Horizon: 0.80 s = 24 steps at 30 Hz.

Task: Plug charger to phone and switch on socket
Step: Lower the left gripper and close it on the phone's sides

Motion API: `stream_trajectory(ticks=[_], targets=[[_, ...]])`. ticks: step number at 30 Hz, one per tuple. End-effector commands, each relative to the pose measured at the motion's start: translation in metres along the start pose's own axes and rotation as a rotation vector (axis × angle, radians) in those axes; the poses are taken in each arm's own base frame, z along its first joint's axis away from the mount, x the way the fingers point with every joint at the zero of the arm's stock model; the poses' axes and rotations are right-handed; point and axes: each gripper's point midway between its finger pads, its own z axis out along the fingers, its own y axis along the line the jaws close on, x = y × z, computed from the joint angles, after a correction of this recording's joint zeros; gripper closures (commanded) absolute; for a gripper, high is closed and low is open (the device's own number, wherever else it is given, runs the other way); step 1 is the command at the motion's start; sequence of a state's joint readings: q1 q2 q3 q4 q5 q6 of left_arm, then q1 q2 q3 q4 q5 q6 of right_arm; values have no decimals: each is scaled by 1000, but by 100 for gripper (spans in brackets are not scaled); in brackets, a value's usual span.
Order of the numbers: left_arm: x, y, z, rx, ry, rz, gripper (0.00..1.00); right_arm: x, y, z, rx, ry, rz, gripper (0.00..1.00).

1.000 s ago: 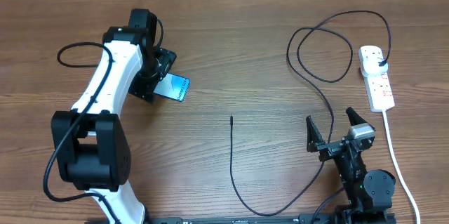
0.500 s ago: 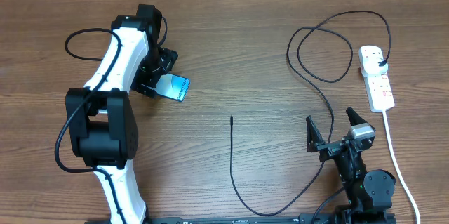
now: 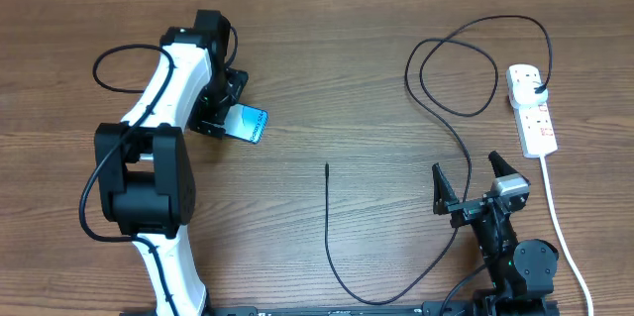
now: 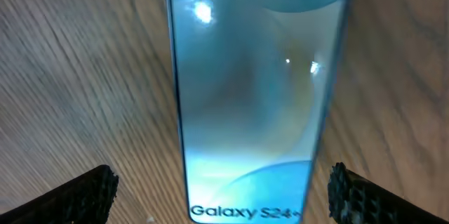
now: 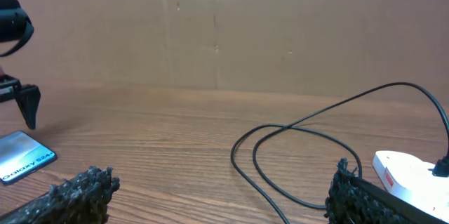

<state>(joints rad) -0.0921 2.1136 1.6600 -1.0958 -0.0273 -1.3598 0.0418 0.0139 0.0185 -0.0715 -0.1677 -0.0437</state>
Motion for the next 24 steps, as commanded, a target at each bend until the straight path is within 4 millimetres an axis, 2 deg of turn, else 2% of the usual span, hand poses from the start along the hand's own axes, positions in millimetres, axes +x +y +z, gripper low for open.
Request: stream_trajectory(ticks=[1, 14, 24], targets=[[5, 7, 11, -29, 4, -20, 0, 2, -1, 0, 8, -4, 6, 0], [3, 11, 28, -25, -13, -20, 0, 2, -1, 0, 8, -4, 6, 0], [1, 1, 28, 17, -21, -21, 0, 2, -1, 0, 8, -4, 6, 0]])
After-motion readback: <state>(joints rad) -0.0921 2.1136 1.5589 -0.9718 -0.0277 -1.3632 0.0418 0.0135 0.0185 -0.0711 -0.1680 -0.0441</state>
